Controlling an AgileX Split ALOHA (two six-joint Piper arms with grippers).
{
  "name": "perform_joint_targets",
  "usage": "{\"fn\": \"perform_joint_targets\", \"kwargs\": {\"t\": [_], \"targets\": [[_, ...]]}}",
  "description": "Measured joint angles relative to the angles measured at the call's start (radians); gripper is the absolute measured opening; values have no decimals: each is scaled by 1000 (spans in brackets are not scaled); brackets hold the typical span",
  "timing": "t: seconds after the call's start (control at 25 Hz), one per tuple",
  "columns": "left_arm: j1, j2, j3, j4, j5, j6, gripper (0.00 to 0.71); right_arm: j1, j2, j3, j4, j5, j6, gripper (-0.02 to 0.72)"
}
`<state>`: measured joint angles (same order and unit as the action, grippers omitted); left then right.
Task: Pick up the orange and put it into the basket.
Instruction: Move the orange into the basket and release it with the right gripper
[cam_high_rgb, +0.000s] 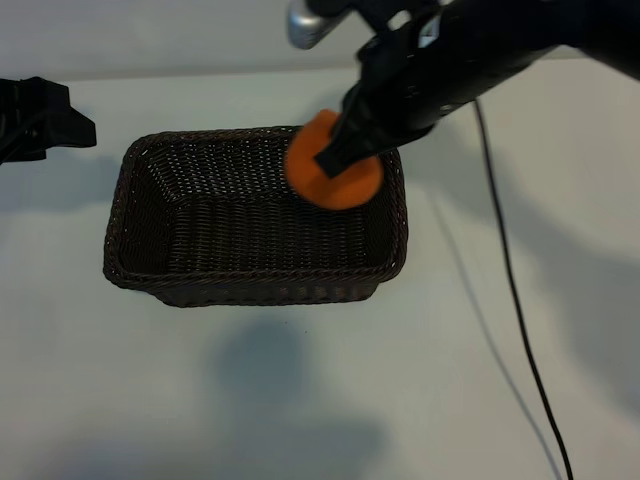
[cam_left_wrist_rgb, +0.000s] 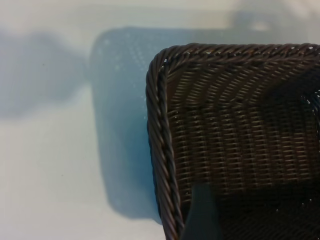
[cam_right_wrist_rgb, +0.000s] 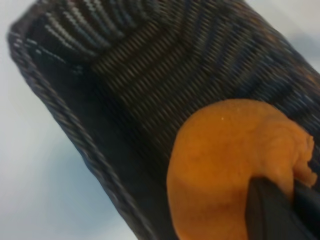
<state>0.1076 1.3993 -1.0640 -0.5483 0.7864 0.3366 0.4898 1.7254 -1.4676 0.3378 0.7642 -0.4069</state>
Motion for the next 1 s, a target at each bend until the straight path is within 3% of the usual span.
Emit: {"fn": "perform_joint_targets", "kwargs": {"t": [0.16,0.28,1.0], "targets": [[0,0,0,0,0,3,591,8,97,-40,81,-16,-106,44],[0,0,0,0,2,4,591,23,171,-69,104,-22,-150,44],[0,0,0,0,4,4,591,49,326,-96,120,-65,-181,44]]}}
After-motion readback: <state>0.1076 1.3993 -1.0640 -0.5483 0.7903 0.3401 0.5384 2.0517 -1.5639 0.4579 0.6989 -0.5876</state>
